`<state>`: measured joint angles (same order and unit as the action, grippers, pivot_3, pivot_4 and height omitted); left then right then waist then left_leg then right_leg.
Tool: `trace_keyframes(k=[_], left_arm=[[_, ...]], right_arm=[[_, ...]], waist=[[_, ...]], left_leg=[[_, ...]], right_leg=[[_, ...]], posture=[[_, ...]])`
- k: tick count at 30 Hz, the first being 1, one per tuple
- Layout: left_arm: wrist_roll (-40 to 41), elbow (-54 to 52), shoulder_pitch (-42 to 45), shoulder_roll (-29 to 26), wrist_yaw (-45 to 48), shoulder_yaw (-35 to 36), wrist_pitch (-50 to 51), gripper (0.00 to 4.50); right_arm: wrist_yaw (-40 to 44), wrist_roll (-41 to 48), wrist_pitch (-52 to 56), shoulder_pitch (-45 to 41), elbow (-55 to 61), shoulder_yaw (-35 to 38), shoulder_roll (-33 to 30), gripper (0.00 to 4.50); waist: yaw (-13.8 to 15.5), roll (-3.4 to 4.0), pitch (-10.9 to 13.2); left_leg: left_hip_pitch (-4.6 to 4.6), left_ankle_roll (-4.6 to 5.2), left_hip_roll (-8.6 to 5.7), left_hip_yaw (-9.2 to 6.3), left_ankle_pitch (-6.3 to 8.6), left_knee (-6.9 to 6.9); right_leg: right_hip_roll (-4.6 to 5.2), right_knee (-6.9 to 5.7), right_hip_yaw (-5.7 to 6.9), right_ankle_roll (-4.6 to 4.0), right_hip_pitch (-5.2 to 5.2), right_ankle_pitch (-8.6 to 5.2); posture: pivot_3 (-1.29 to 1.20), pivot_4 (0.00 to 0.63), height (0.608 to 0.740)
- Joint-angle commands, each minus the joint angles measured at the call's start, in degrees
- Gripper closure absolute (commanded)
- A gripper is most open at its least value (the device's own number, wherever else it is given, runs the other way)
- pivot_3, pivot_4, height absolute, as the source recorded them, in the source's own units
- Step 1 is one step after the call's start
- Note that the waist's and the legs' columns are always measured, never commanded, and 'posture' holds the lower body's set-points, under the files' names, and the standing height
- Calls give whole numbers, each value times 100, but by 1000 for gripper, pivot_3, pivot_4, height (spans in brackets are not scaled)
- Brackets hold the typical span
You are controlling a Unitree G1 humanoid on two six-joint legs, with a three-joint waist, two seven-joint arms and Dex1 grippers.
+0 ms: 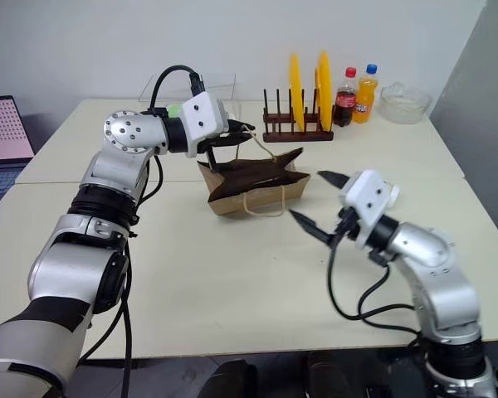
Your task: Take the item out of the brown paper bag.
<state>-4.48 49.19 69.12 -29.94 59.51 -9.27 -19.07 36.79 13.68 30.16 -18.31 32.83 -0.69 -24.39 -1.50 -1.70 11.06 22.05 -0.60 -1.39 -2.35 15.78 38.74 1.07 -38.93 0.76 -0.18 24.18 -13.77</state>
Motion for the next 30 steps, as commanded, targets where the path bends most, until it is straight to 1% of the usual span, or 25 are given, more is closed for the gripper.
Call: trace_keyframes(k=[1, 7, 8, 10, 11, 13, 15, 17, 19, 20, 22, 24, 27, 30], left_arm=[[129, 44, 323, -162, 79, 195, 92, 2745], [324, -241, 250, -479, 312, 402, 364, 873], [418, -374, 181, -549, 414, 463, 438, 628], [673, -846, -75, -770, 629, 639, 742, 628], [914, -1271, -281, -888, 664, 812, 1149, 628], [1286, -2123, -720, -1059, 478, 1152, 1947, 628], [1557, -2993, -1202, -1106, 76, 1472, 2718, 628], [1770, -4060, -1903, -1011, -591, 1868, 3542, 628], [1964, -5442, -2959, -479, -1766, 2453, 4508, 628], [1992, -5938, -3327, -269, -2196, 2618, 4861, 628], [1757, -6934, -4297, 272, -2984, 2718, 5074, 628], [1325, -7513, -5213, 649, -3576, 2576, 4923, 628], [835, -7803, -6253, 1089, -4168, 2310, 4449, 628], [642, -7738, -6882, 1512, -4557, 2124, 3978, 628]], right_arm=[[-363, -165, -273, -37, 53, -174, 176, 0], [-386, -197, -587, -105, -221, -298, 207, 0], [-384, -194, -629, -107, -244, -296, 201, 0], [-378, -177, -707, -73, -269, -252, 171, 0], [-388, -175, -755, -27, -260, -213, 151, 0], [-424, -185, -845, 97, -227, -137, 112, 0], [-476, -190, -929, 237, -184, -68, 95, 0], [-659, -187, -970, 395, -112, 17, 166, 0], [-978, -323, -1143, 694, -37, 74, 320, 0], [-1077, -365, -1207, 814, -13, 94, 375, 0], [-1472, -619, -1492, 1174, -23, 138, 591, 0], [-1797, -856, -1764, 1493, -109, 148, 780, 0], [-2151, -1191, -2222, 1855, -348, 105, 977, 0], [-2441, -1314, -2519, 2095, -610, 104, 1214, 0]], waist=[[0, 0, 0], [-10, 0, 0], [-13, 0, 0], [-31, 0, 0], [-32, 0, 0], [-35, 0, 0], [-21, 0, 0], [-14, 0, 0], [-4, 4, -3], [3, 4, -4], [17, 2, -5], [33, 1, -6], [52, 1, -8], [106, 2, -10]], left_leg=[[0, 0, 0, -1, 0, 0], [0, 1, 1, -5, 1, -1], [0, 1, 1, -5, 1, -1], [0, 1, 2, -5, 1, -2], [-1, 1, 3, -5, 1, -3], [-2, 1, 5, -6, 1, -4], [-1, 1, 5, -16, 1, -4], [-1, 0, 4, -18, 1, -4], [-3, 0, 4, -17, 1, -3], [-6, -1, 4, -17, 1, 0], [-9, -1, 4, -19, 2, -3], [-6, -2, 4, -21, 2, -3], [-14, -3, 4, -18, 2, -5], [-21, -3, 4, -16, 1, -5]], right_leg=[[0, 0, 0, 0, 0, 0], [-1, 0, 5, 0, 0, 0], [-1, 0, 5, 0, 0, 0], [-2, -1, 4, 0, 2, 0], [-2, -2, 2, -1, 2, 0], [-2, -2, 1, -1, 4, 0], [-2, -2, 4, -2, 2, 0], [-1, 0, 4, -2, 0, 0], [2, 2, 1, -1, -4, 0], [5, -2, 0, -1, -7, 0], [5, 5, -1, 1, -9, -1], [4, 1, 0, 0, -7, -1], [2, 0, -3, 0, -9, -1], [2, 3, -3, 0, -14, -3]], posture=[[0, 150, 740], [0, 150, 740], [0, 150, 740], [0, 150, 740], [0, 150, 740], [0, 150, 740], [0, 150, 740], [0, 150, 740], [0, 150, 740], [0, 150, 740], [0, 150, 740], [0, 150, 740], [0, 150, 740], [0, 150, 740]])
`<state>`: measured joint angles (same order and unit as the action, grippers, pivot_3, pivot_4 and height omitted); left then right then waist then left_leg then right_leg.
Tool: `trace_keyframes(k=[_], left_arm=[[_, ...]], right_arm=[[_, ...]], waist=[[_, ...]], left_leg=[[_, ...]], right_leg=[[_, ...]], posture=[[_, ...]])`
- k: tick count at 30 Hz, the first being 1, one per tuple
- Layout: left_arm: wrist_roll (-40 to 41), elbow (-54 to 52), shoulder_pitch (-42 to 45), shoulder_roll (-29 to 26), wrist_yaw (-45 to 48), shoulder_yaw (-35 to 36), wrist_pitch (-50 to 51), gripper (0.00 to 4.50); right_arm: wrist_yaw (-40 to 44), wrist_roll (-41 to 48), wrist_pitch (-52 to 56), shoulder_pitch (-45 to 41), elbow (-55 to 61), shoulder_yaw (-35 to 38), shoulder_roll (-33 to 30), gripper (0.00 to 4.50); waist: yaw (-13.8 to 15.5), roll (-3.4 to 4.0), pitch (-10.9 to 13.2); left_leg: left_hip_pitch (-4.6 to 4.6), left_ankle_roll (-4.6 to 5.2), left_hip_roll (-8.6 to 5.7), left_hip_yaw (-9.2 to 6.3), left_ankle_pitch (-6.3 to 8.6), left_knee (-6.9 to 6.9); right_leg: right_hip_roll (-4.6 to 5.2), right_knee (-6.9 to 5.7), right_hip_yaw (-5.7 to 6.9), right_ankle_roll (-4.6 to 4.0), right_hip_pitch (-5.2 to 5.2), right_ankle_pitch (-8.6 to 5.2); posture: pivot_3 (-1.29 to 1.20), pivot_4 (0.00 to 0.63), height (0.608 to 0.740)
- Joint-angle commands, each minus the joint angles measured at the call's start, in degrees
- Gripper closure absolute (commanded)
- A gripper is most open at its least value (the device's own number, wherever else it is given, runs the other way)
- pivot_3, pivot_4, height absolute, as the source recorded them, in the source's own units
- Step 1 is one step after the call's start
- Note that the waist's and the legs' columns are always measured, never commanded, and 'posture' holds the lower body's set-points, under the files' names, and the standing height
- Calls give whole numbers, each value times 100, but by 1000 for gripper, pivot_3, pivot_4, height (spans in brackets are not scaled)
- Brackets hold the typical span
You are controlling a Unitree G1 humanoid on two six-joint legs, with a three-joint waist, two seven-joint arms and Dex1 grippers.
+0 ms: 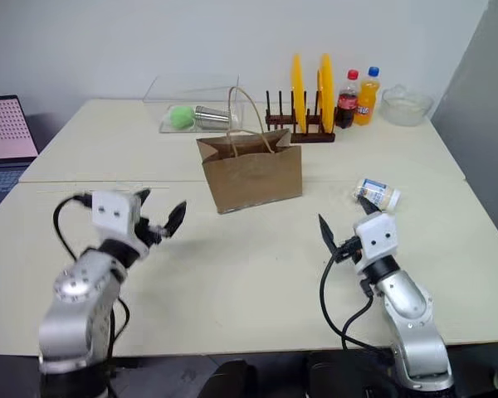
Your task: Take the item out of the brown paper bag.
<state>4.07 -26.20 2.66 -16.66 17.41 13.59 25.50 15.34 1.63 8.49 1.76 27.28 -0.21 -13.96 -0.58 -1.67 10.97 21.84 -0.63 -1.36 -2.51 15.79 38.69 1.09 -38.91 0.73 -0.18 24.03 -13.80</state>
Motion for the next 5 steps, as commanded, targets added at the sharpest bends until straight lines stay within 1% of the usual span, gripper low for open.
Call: trace_keyframes(k=[1, 5], left_arm=[[-239, -171, -338, 261, -388, -237, -590, 628], [-364, 29, -645, 453, -478, -557, -1218, 628]], right_arm=[[-372, -99, -359, 112, -117, 79, 254, 0], [-573, -191, -529, 106, -446, 105, 414, 0]], waist=[[29, -1, -1], [49, -1, -1]], left_leg=[[-1, 0, 0, 1, 0, 0], [2, 1, -1, 5, 0, 1]], right_leg=[[0, 0, 0, 0, -1, 0], [0, 3, 0, 0, -2, -1]], posture=[[0, 150, 740], [0, 150, 740]])
